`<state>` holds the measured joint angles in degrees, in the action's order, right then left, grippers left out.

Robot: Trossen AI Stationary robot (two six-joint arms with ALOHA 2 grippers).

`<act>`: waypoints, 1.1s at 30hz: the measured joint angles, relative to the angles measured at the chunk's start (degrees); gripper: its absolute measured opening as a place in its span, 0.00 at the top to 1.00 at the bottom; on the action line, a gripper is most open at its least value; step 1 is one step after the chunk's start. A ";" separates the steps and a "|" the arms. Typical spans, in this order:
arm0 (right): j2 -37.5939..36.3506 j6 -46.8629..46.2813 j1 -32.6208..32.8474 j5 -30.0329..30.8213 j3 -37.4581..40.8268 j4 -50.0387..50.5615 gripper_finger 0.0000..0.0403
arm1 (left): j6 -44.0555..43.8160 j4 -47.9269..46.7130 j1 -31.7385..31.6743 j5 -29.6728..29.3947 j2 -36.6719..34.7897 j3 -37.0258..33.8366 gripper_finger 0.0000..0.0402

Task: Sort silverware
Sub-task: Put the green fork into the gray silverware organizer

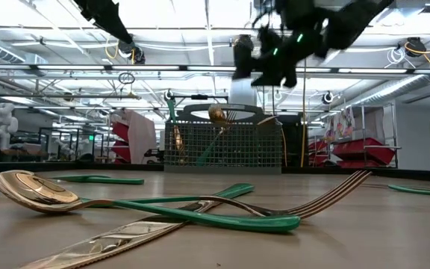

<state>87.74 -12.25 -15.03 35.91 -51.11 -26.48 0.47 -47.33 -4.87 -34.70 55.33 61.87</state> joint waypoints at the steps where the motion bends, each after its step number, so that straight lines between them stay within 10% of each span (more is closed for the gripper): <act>1: -2.52 -1.32 1.88 -0.15 0.00 4.46 0.29 | 0.03 0.01 0.01 0.00 0.00 0.00 0.96; 9: -14.26 -42.84 18.67 -10.28 0.04 58.48 0.30 | 0.34 0.04 -0.01 0.00 -0.02 0.00 0.96; 15: -13.17 -62.10 33.02 -30.01 0.04 66.13 0.30 | 0.05 0.44 -0.01 0.00 -0.02 0.00 0.96; 33: 2.51 -24.47 44.50 -38.89 -8.35 76.67 0.31 | -3.09 0.40 -0.01 -0.02 0.04 0.00 0.96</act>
<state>90.25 -36.72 29.47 -2.98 -59.46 50.19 -2.62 -46.93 -4.88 -34.72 55.37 61.87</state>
